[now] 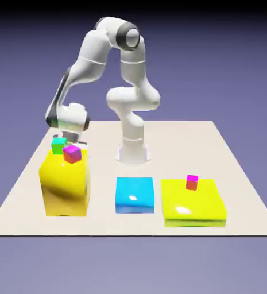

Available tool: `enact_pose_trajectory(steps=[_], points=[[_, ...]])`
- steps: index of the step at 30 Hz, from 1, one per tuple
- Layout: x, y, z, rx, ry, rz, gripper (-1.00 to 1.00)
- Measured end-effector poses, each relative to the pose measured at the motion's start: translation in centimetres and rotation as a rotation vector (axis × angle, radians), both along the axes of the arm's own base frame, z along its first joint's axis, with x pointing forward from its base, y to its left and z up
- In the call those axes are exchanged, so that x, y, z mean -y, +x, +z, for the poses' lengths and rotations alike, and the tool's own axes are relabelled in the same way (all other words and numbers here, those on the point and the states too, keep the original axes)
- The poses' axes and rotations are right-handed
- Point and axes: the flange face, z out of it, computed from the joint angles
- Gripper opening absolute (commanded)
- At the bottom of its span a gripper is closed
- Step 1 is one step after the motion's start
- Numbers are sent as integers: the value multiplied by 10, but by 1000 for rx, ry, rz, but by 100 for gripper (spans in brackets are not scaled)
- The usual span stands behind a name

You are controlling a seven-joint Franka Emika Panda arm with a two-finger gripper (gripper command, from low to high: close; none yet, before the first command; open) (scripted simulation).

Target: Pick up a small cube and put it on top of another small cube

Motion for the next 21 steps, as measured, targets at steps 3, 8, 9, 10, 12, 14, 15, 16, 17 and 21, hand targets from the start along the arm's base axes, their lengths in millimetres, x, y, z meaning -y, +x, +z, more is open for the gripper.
enact_pose_trajectory(steps=[3,8,9,10,12,14,15,16,17,21], points=[[11,4,0,-21,3,87,-100],[28,10,-1,-61,16,229,-100],[35,10,4,-64,11,239,-100],[42,10,9,-67,4,250,-100],[55,8,19,-75,-10,270,-100],[69,6,30,-85,-27,289,-100],[76,5,35,-92,-36,298,-100],[82,3,41,-98,-45,306,-100],[89,1,47,-106,-55,314,-100],[105,36,77,-64,-88,522,-100]])
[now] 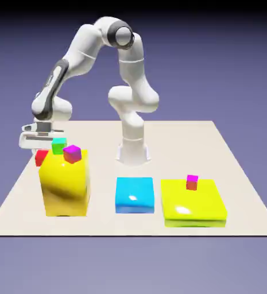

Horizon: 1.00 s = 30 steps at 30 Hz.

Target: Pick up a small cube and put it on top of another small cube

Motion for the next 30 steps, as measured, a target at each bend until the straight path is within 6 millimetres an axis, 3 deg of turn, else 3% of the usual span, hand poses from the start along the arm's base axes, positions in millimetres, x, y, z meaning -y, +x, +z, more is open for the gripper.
enact_pose_trajectory(steps=[6,12,16,19,23,24,26,30], points=[[5,58,57,25,-14,398,-100],[-5,94,111,-9,-12,752,-100],[-36,131,141,-26,14,1017,-100],[-49,139,164,-50,40,1168,-100],[-81,158,192,-70,89,1393,-100],[-94,167,192,-38,110,1443,-100],[-94,166,191,-22,118,1442,-100],[-117,165,137,-21,118,1443,-100]])
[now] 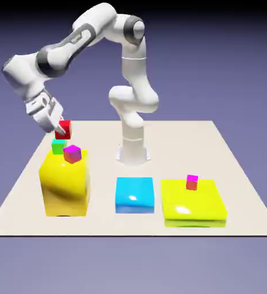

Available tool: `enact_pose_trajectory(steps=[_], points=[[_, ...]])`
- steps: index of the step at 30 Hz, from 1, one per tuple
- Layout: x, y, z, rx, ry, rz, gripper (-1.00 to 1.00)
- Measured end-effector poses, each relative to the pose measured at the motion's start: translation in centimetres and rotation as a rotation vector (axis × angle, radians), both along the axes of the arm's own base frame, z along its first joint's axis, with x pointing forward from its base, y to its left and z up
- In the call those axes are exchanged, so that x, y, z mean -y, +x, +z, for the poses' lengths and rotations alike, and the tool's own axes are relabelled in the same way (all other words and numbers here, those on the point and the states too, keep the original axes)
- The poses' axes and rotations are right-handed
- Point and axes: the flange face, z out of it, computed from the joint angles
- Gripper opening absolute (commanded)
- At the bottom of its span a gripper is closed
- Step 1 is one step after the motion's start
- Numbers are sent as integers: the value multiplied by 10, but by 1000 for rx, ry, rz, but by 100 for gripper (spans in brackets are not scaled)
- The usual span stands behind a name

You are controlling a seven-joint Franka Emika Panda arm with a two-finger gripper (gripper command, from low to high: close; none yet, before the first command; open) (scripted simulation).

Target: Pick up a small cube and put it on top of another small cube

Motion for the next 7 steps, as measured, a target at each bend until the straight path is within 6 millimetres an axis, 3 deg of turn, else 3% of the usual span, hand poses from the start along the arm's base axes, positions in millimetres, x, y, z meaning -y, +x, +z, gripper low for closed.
enact_pose_trajectory(steps=[1,3,7], points=[[-4,-1,-8,-1,-1,1,100],[-4,-1,-8,1,0,-2,100],[20,2,45,2,1,-2,100]])
